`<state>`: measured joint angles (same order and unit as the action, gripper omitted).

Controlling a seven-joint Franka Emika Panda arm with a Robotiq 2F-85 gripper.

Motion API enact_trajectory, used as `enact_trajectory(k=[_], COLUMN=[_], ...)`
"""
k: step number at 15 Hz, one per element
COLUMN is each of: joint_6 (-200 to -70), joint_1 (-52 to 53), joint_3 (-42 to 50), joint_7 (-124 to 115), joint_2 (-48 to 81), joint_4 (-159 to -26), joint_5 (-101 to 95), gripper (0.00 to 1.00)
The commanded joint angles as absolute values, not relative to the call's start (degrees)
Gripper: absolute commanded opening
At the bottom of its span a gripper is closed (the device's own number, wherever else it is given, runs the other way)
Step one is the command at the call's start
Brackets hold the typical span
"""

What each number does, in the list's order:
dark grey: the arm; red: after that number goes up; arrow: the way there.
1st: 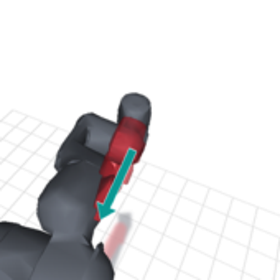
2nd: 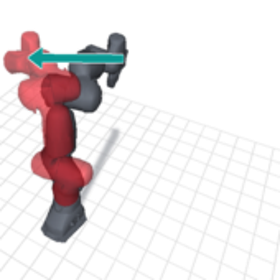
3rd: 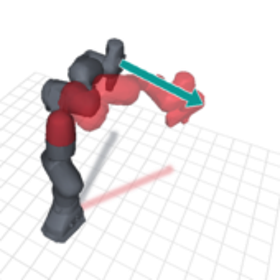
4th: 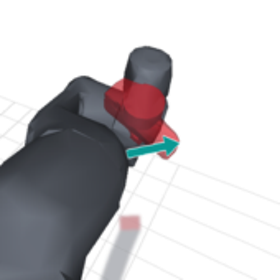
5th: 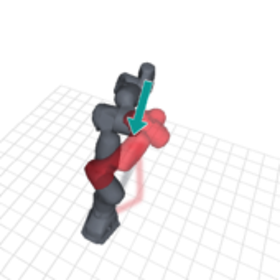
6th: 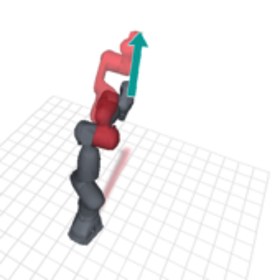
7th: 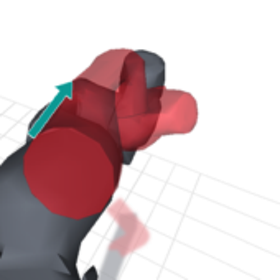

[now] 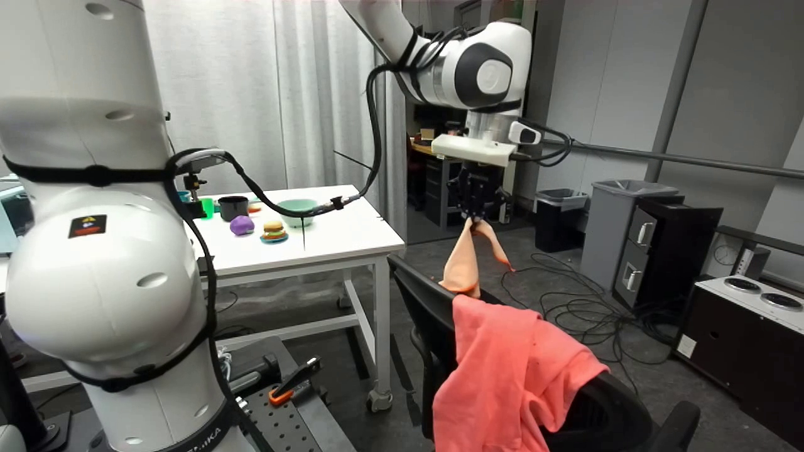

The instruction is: Pick the cloths and put them on the back rest of the chair

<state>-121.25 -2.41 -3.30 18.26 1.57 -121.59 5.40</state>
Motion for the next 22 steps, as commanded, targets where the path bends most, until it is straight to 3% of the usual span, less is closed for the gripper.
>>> enact_trajectory(k=[1,13,22], joint_6=[-118.7,-111.1,-107.6], joint_1=[-1.2,1.9,-0.4], joint_3=[-2.2,2.3,8.0], joint_7=[21.5,22.5,21.3], joint_2=[-8.4,-28.0,-22.2], joint_4=[-126.7,-135.6,-135.7], joint_5=[8.9,9.5,8.2], gripper=[0.01,0.01,0.01])
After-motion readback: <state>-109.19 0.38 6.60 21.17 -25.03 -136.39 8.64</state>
